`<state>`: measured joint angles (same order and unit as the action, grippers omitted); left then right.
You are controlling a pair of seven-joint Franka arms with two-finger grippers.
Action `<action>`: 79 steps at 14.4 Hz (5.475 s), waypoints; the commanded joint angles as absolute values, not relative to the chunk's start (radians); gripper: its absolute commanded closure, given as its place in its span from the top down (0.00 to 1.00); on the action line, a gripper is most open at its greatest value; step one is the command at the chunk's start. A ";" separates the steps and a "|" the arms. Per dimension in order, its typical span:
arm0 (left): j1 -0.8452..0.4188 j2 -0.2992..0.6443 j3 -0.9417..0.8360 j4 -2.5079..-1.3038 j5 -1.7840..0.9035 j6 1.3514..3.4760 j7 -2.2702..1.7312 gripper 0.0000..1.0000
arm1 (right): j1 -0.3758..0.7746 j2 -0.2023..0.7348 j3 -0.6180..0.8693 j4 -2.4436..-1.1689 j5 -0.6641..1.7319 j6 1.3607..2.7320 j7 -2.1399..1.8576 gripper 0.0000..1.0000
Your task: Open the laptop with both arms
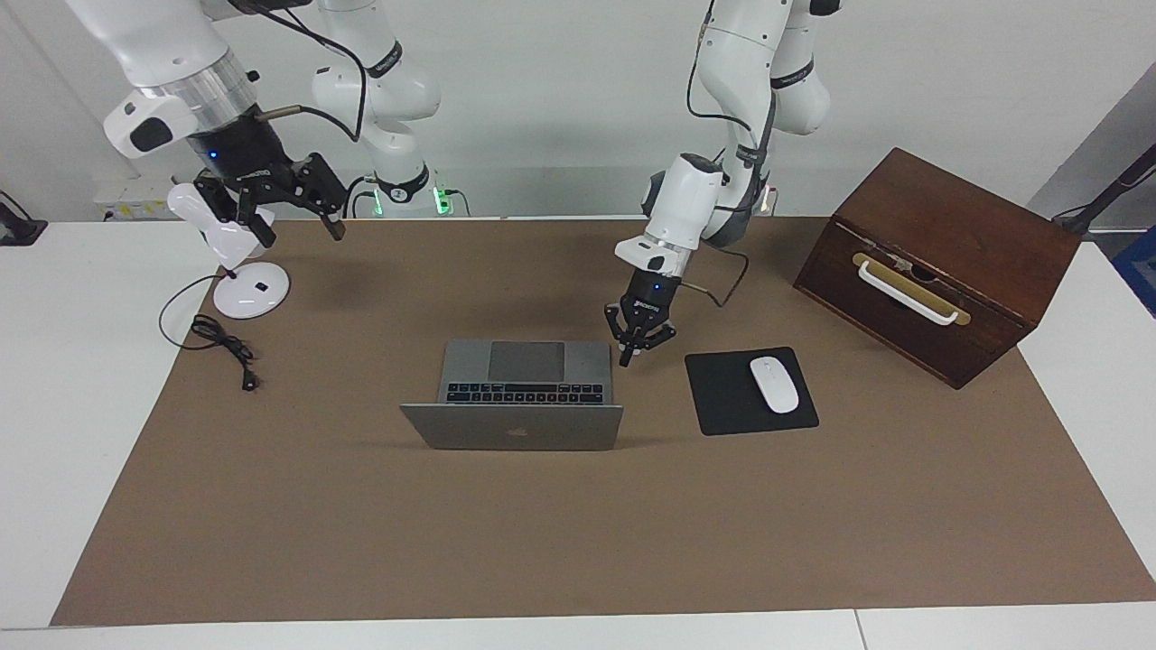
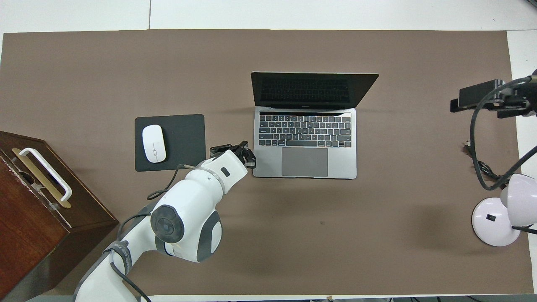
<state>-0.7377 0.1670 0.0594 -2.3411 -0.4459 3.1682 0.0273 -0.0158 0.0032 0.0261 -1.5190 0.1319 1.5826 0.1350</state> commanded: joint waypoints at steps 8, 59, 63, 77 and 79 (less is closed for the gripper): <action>-0.569 0.087 0.063 -2.166 -0.448 2.765 0.115 0.00 | -0.057 -0.092 0.023 -1.667 0.075 1.664 0.075 1.00; -0.034 -0.051 0.074 -1.652 -0.014 1.554 0.189 1.00 | -0.069 -0.106 0.023 -1.778 -0.018 1.807 0.008 1.00; -0.043 -0.051 0.071 -1.654 -0.014 1.572 0.101 1.00 | -0.066 -0.106 0.023 -1.778 -0.018 1.813 0.009 1.00; -0.038 -0.046 0.071 -1.660 -0.015 1.666 0.075 1.00 | -0.068 -0.109 0.023 -1.773 -0.018 1.796 0.005 1.00; -0.037 -0.046 0.071 -1.661 -0.015 1.663 0.075 1.00 | -0.063 -0.113 0.023 -1.773 -0.018 1.786 0.009 1.00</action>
<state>-0.0444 -0.0553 0.0753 -1.6741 -0.0313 1.6613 0.0899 -0.0583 -0.0825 0.0188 -1.7450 -0.0418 1.7930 0.0227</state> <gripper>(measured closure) 0.000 0.000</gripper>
